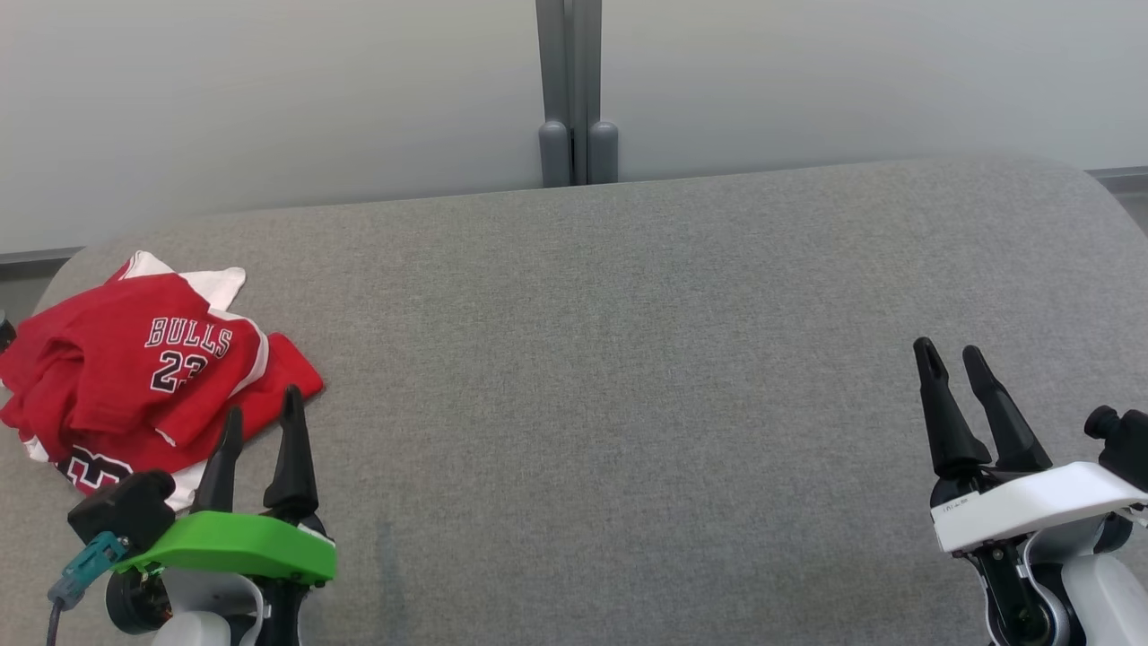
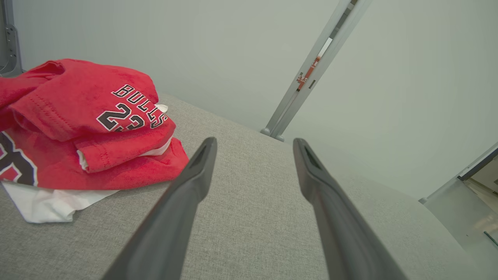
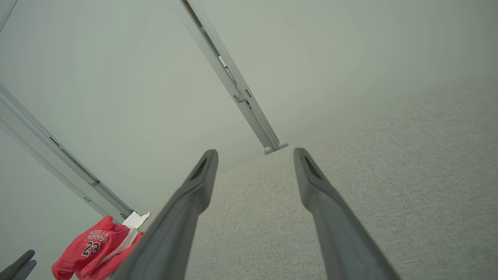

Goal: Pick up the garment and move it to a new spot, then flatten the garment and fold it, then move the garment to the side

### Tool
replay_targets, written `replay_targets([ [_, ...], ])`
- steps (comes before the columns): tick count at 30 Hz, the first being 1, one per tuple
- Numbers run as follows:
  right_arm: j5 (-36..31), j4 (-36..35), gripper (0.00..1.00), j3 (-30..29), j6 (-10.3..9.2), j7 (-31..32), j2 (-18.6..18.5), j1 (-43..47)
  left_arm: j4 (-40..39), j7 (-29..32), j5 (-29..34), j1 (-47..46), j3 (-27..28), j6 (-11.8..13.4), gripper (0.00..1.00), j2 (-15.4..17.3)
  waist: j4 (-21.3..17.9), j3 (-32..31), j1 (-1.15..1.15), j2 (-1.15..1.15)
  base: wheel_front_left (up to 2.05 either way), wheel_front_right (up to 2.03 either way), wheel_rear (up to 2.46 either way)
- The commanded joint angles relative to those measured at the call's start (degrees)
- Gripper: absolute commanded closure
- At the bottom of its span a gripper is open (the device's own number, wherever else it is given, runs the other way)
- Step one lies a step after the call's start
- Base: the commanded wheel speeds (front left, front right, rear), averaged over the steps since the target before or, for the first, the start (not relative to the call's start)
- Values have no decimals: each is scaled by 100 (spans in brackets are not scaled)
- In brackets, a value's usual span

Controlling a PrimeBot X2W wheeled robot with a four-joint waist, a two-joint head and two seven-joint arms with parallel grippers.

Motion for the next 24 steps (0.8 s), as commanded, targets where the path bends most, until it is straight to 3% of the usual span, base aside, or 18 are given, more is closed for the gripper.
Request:
replay_targets([
  [1, -274, -70, 0, -95, 14, 21, 26, 1, -19, -70, 241, -134, -37, 32, 0, 76, -3, -4, 0, 0, 0, 0, 0],
  [24, -1736, -104, 0, -357, 16, 165, 463, 204, 325, -388, 1381, -58, -288, 117, 0, 148, -13, -19, 0, 0, 0, 0, 0],
])
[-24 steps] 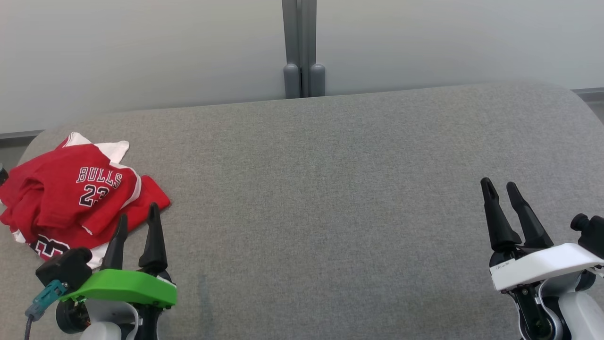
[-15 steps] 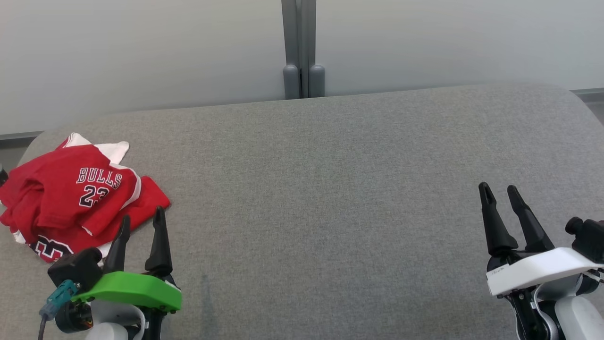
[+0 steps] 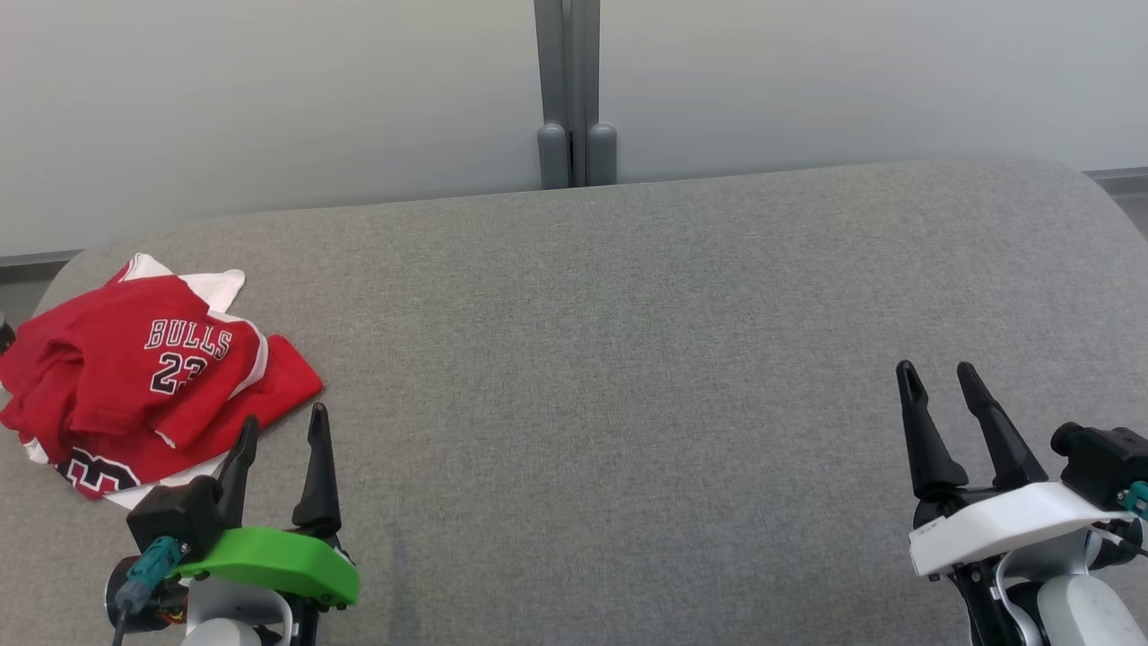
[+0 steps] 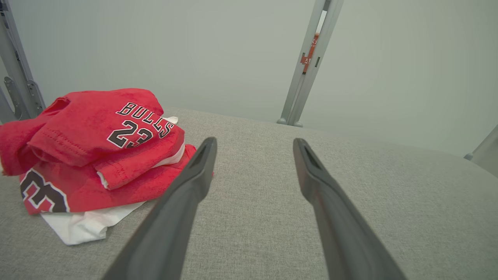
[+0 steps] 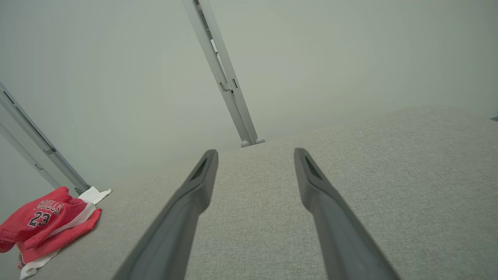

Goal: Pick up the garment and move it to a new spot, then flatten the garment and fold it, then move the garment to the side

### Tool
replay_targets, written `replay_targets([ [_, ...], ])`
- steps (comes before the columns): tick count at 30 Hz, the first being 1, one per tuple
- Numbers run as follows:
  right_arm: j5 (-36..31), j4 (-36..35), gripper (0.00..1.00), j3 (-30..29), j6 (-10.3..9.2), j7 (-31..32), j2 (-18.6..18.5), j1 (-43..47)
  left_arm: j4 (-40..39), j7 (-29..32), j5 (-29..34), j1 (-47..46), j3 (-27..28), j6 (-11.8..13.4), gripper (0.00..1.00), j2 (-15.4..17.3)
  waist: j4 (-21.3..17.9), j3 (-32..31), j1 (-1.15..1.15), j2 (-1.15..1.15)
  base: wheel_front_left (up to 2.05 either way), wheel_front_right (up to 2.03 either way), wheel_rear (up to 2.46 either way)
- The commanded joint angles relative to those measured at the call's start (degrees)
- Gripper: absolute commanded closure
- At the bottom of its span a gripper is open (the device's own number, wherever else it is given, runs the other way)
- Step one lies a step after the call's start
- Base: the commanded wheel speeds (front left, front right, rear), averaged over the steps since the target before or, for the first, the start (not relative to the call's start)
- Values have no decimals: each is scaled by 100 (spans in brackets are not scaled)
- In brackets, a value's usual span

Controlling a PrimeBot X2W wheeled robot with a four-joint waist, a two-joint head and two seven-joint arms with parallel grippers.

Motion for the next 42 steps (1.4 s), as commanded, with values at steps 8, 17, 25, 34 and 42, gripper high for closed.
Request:
replay_targets([
  [8, -541, -24, 0, -97, 15, 35, 143, 75, 82, -148, 365, 27, -33, 51, 0, 19, -1, 0, 0, 0, 0, 0, 0],
  [17, -1014, 20, 0, -133, 15, 47, 281, 131, 174, -247, 674, 84, -54, 87, 0, -2, -2, -10, 0, 0, 0, 0, 0],
  [25, -1353, 33, 0, -176, 11, 74, 388, 151, 229, -341, 909, 153, -40, 138, 0, -56, -1, -21, 0, 0, 0, 0, 0],
  [34, -1700, 46, 0, -195, 11, 97, 486, 184, 310, -430, 1157, 179, -46, 131, 0, -78, -1, -24, 0, 0, 0, 0, 0],
  [42, -1903, 30, 0, -240, 11, 131, 558, 189, 389, -484, 1324, 179, -61, 129, 0, -103, 5, -16, 0, 0, 0, 0, 0],
])
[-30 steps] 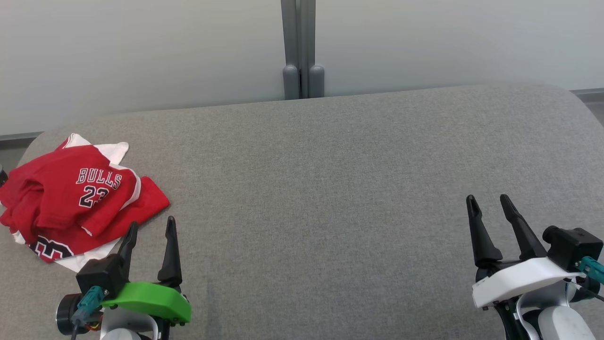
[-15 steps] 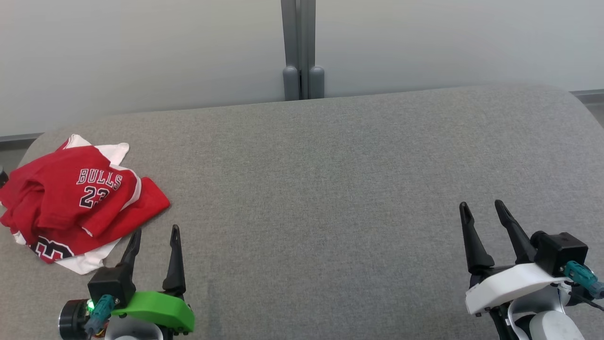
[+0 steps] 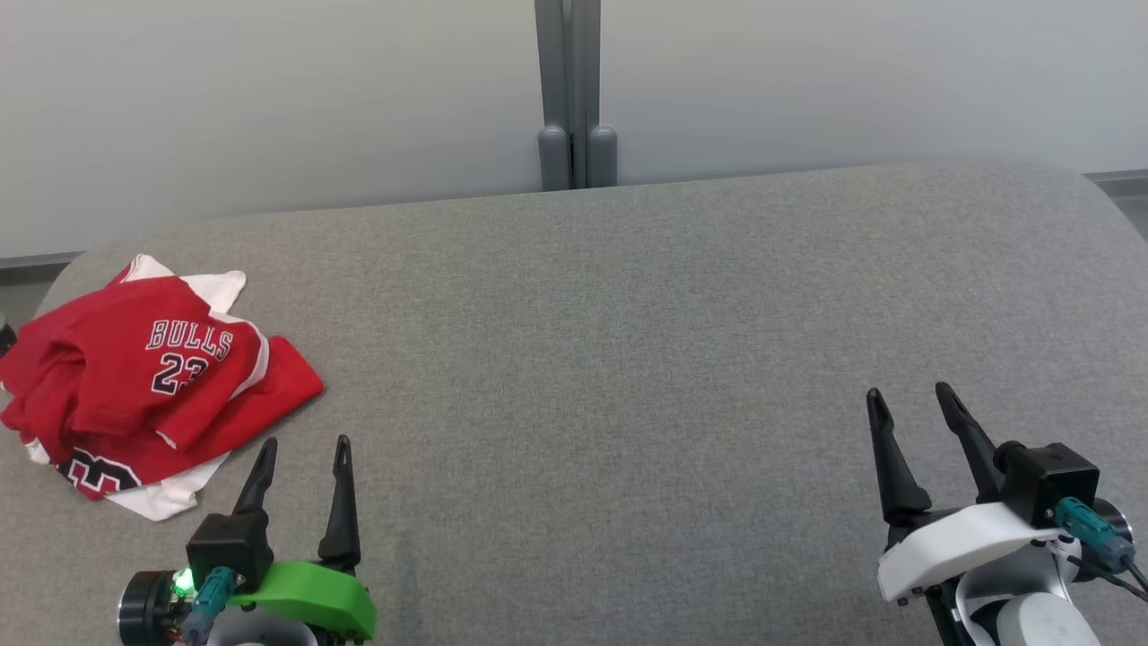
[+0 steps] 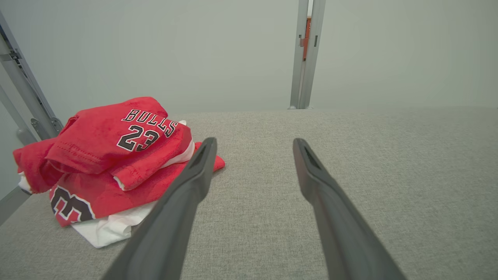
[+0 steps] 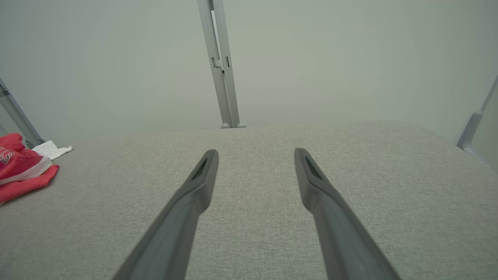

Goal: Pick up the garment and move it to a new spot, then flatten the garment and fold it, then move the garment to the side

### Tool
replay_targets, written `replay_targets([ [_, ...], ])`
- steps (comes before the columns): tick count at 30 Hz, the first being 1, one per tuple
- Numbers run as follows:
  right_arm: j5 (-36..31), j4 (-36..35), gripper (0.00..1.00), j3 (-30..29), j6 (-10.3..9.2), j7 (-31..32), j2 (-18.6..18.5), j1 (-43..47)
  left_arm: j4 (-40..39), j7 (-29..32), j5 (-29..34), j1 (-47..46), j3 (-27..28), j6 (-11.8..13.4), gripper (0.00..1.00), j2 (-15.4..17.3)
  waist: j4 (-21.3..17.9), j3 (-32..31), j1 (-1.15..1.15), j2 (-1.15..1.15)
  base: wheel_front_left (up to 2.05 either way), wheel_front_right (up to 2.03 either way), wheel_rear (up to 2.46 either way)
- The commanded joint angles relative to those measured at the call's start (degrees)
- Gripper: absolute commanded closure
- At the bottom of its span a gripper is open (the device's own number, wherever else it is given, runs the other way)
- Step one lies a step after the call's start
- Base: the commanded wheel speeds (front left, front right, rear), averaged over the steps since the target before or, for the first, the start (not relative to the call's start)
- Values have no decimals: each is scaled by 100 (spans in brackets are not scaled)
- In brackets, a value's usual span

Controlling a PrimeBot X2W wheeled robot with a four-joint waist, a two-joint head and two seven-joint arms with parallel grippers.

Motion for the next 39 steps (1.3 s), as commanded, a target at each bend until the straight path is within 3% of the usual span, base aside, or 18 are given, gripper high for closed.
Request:
replay_targets([
  [1, -13, -19, 0, -19, 3, 17, 13, 43, 17, -18, 27, 30, 6, 7, 0, 2, 2, 5, 0, 0, 0, 0, 0],
  [13, 53, -51, 0, -36, 3, -16, 24, 60, 100, -12, -76, -101, 41, -22, 0, -4, 200, 40, 0, 0, 0, 0, 0],
  [30, 212, -182, 0, 542, 3, 26, -16, -192, 194, -11, -228, -306, 270, 30, 0, 164, 1951, 139, 0, 0, 0, 0, 0],
  [39, 264, -176, 0, 682, 3, 32, -23, -313, 161, -11, -305, -304, 401, 64, 0, 191, 2501, 173, 0, 0, 0, 0, 0],
])
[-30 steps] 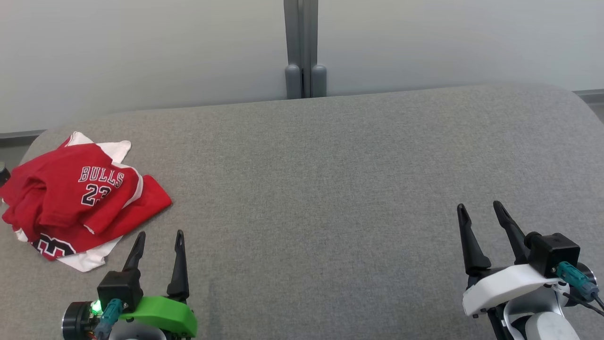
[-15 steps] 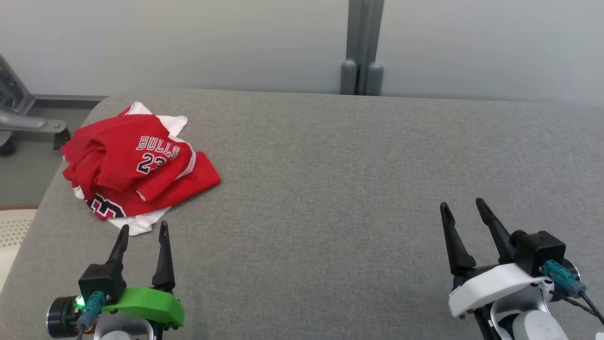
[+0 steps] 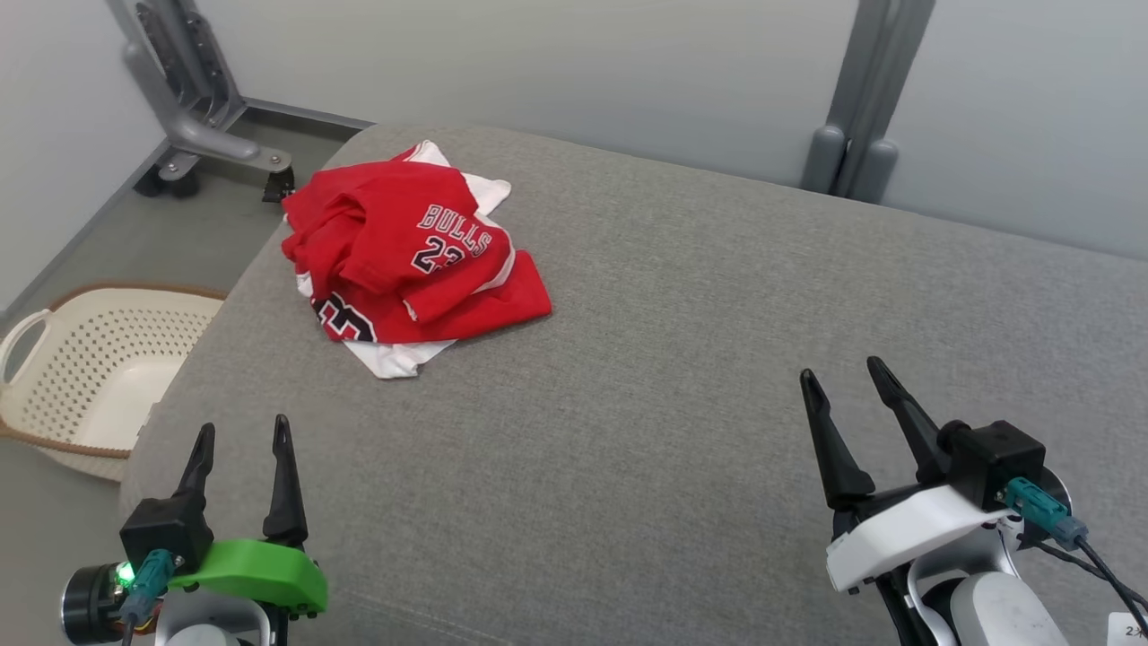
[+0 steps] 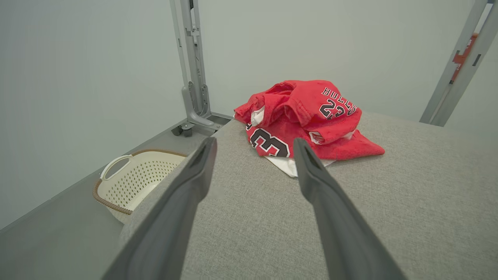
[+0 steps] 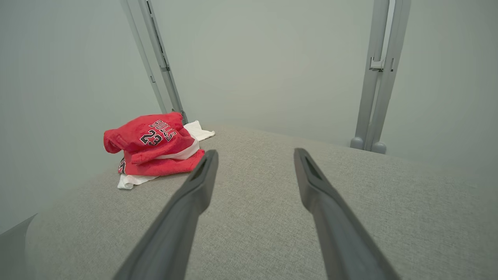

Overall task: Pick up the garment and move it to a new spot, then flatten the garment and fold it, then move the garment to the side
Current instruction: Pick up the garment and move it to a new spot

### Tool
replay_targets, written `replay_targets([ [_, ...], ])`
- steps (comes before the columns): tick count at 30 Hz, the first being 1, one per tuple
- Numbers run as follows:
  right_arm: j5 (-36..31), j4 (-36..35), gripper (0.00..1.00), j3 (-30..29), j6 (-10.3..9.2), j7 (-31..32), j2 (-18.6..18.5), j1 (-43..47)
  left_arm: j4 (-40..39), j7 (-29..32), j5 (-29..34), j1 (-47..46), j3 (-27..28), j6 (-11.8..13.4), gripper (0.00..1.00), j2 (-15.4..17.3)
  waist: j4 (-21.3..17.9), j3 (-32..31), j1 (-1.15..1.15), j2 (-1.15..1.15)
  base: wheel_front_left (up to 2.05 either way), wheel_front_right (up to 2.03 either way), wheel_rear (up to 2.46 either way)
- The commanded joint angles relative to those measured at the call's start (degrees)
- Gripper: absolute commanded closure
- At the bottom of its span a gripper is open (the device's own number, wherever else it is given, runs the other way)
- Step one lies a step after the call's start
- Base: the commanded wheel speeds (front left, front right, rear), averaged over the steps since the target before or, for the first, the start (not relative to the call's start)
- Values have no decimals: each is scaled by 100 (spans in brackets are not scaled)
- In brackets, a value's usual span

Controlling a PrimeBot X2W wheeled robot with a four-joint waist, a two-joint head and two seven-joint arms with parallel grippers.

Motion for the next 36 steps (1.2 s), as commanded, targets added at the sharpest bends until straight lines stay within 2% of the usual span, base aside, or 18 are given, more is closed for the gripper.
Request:
replay_targets([
  [1, 43, -3, 0, -12, 3, 2, -15, -68, -31, -3, -43, -68, 19, 25, 0, 8, 289, 38, 0, 0, 0, 0, 0],
  [12, -4, -125, 0, -32, 3, 105, -74, -135, -148, -2, -51, -168, 114, 14, 0, -82, 340, 227, 0, 0, 0, 0, 0],
  [22, -148, -585, 0, -19, 3, 462, -339, -752, 359, 304, -292, -1437, -49, -318, 0, -172, 29, 1306, 0, 0, 0, 0, 0],
  [30, -233, -923, 0, -20, 3, 728, -521, -1301, 1613, 602, -507, -3015, -120, -629, 0, 81, -431, 2265, 0, 0, 0, 0, 0],
  [32, -261, -1001, 0, -71, 3, 790, -567, -1375, 2214, 622, -566, -3534, -179, -716, 0, 176, -536, 2511, 0, 0, 0, 0, 0],
  [36, -271, -1056, 0, -82, 3, 815, -623, -1438, 2912, 595, -698, -4037, -223, -767, 0, 276, -627, 2677, 0, 0, 0, 0, 0],
])
